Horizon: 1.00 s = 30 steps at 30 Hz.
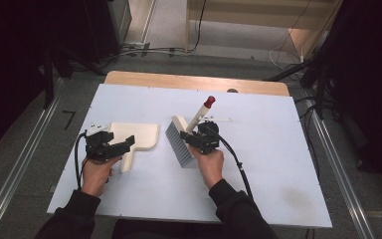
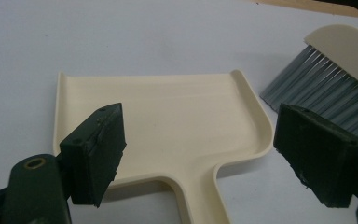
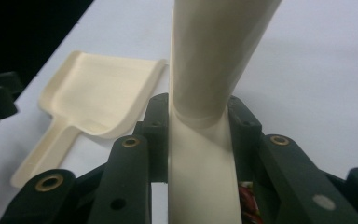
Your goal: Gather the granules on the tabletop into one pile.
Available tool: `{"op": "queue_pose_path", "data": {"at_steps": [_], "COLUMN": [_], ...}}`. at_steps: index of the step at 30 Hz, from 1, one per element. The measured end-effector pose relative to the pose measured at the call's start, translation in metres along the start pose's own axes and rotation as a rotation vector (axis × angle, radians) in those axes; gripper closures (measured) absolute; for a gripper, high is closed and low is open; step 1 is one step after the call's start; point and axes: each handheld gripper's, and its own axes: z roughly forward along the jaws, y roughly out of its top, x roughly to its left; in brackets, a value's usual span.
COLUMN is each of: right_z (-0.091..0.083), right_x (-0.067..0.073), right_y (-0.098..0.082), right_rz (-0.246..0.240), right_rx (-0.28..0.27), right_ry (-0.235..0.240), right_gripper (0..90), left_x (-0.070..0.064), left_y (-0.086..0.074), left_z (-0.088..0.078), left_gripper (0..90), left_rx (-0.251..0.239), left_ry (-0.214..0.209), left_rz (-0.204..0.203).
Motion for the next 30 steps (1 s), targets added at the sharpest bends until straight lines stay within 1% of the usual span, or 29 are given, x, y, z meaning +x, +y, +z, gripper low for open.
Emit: {"op": "queue_pose_path", "data": {"at_steps": [2, 6, 10, 16, 18, 21, 24, 25, 26, 28, 30], "right_z": [-0.002, -0.007, -0.013, -0.021, -0.023, -0.025, -0.028, -0.03, -0.033, -0.037, -0.044], "right_x": [-0.004, -0.011, -0.016, -0.026, -0.029, -0.031, -0.029, -0.028, -0.027, -0.026, -0.027], "right_y": [-0.001, -0.002, -0.002, -0.004, -0.004, -0.003, -0.002, -0.001, -0.001, 0.001, 0.002], "right_rz": [0.007, 0.018, 0.034, 0.051, 0.062, 0.096, 0.111, 0.115, 0.107, 0.107, 0.099], "right_rx": [-0.001, -0.02, -0.027, -0.035, -0.04, -0.045, -0.062, -0.069, -0.077, -0.082, -0.092], "right_ry": [-0.009, -0.025, -0.039, -0.05, -0.044, -0.006, 0.031, 0.036, 0.036, 0.036, 0.016], "right_gripper": [64.1, 64.1, 64.1, 64.1, 64.1, 64.1, 64.1, 64.1, 64.1, 64.1, 64.1], "left_x": [0.0, 0.0, 0.0, 0.0, 0.0, 0.0, 0.0, 0.0, 0.0, 0.0, 0.0], "left_y": [0.0, 0.0, 0.0, 0.0, 0.0, 0.0, 0.0, 0.0, 0.0, -0.001, -0.001], "left_z": [0.001, 0.001, 0.001, 0.0, 0.001, 0.001, 0.001, 0.001, 0.001, 0.002, 0.002], "left_gripper": [17.5, 17.5, 17.5, 17.5, 17.5, 17.5, 17.5, 17.5, 17.5, 17.5, 17.5], "left_rx": [0.004, 0.008, 0.004, 0.004, 0.004, 0.005, 0.008, 0.008, 0.007, 0.009, 0.011], "left_ry": [0.001, -0.002, -0.002, 0.001, 0.0, 0.0, 0.0, 0.0, -0.002, -0.001, -0.003], "left_rz": [0.0, 0.003, 0.0, -0.002, 0.0, 0.001, 0.0, -0.001, -0.003, -0.004, -0.004]}}
